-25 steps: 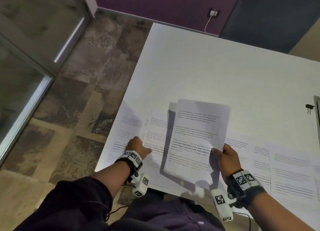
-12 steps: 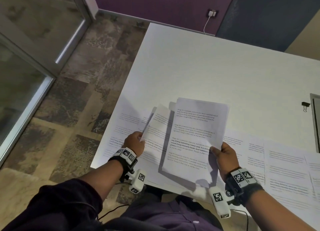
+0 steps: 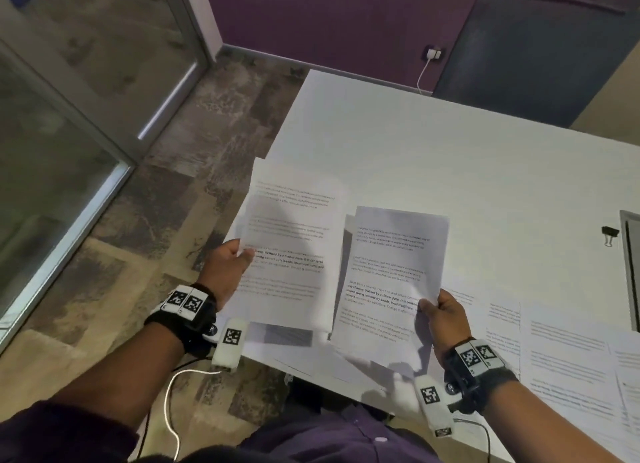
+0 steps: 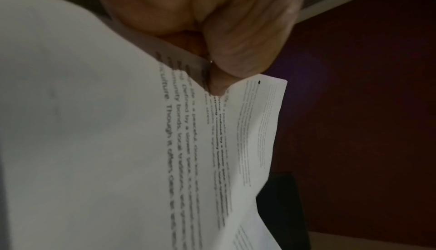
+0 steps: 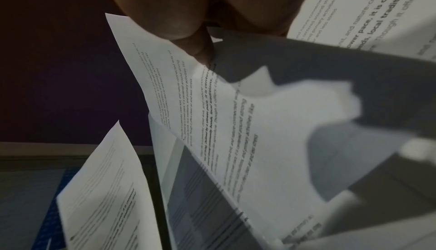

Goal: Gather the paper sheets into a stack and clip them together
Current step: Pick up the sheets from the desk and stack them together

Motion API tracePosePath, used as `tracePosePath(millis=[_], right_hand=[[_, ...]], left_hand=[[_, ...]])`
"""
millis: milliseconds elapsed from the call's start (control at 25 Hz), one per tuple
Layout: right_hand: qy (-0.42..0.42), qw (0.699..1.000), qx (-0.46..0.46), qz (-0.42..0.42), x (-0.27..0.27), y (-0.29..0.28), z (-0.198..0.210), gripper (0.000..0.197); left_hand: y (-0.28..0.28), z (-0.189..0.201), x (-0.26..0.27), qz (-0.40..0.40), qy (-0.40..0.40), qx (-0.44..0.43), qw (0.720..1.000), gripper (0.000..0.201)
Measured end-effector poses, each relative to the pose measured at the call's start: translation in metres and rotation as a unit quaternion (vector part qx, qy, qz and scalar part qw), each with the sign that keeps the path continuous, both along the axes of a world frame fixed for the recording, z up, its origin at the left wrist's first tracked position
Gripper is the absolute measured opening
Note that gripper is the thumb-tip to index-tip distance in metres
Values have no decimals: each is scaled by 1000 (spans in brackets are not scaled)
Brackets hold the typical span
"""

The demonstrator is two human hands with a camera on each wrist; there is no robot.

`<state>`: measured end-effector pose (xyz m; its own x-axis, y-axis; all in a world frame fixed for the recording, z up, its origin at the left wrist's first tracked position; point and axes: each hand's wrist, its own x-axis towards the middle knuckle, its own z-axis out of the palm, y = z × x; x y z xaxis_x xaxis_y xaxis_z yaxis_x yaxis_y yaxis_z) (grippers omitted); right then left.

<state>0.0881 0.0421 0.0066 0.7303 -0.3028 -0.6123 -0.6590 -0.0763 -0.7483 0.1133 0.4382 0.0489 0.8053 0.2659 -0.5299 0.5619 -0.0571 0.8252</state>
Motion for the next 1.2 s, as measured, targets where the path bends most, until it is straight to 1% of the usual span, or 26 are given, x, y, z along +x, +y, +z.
tracePosePath(millis=[80, 200, 280, 360, 480, 600, 640, 720, 760, 840, 880, 960, 1000, 1040, 1120, 1160, 1200], right_hand=[[2, 999, 50, -1, 4, 6, 11, 23], [6, 991, 132, -29, 11, 16, 22, 30], [-1, 983, 176, -44, 14, 22, 27, 35], [-15, 976, 213, -42, 15, 25, 35, 40], [-28, 959, 280, -27, 14, 29, 52, 39], [-29, 952, 301, -48, 15, 31, 55, 29], [-43, 958, 283, -31, 16, 31, 56, 28], [-90, 973, 207, 51, 14, 31, 55, 20], [-108, 977, 165, 79, 13, 31, 56, 22], [-131, 982, 91, 100, 11, 32, 57, 29], [-141, 982, 62, 105, 9, 34, 58, 28], [-151, 979, 1, 140, 4, 35, 51, 11], [-139, 975, -36, 168, 1, 36, 51, 9], [-117, 971, -60, 201, -2, 37, 50, 14], [-87, 966, -61, 238, -9, 42, 49, 33], [-86, 963, -54, 248, -9, 44, 48, 37], [-95, 962, -45, 252, -10, 46, 48, 36]], left_hand=[[-20, 2, -2, -12, 6, -41, 999, 25], [-57, 1, -5, -60, 27, -66, 996, 19], [-75, -1, -5, -76, 42, -77, 993, 17], [-87, -1, -3, -82, 50, -103, 990, 21], [-98, 0, 4, -90, 37, -114, 989, 27], [-108, 6, 6, -85, 34, -120, 989, 27], [-111, 8, 6, -84, 29, -117, 989, 27], [-116, 13, 3, -81, 7, -107, 991, 27], [-117, 15, 3, -77, -4, -98, 992, 28], [-117, 16, 1, -77, -28, -78, 994, 34], [-115, 17, 0, -79, -40, -69, 994, 38], [-112, 17, -5, -79, -53, -52, 994, 42], [-110, 16, -8, -80, -54, -43, 994, 41], [-108, 16, -12, -88, -45, -31, 995, 37], [-105, 10, -20, -119, -19, -22, 992, 30], [-103, 5, -24, -137, -13, -22, 990, 27], [-101, 1, -27, -150, -13, -21, 988, 23]])
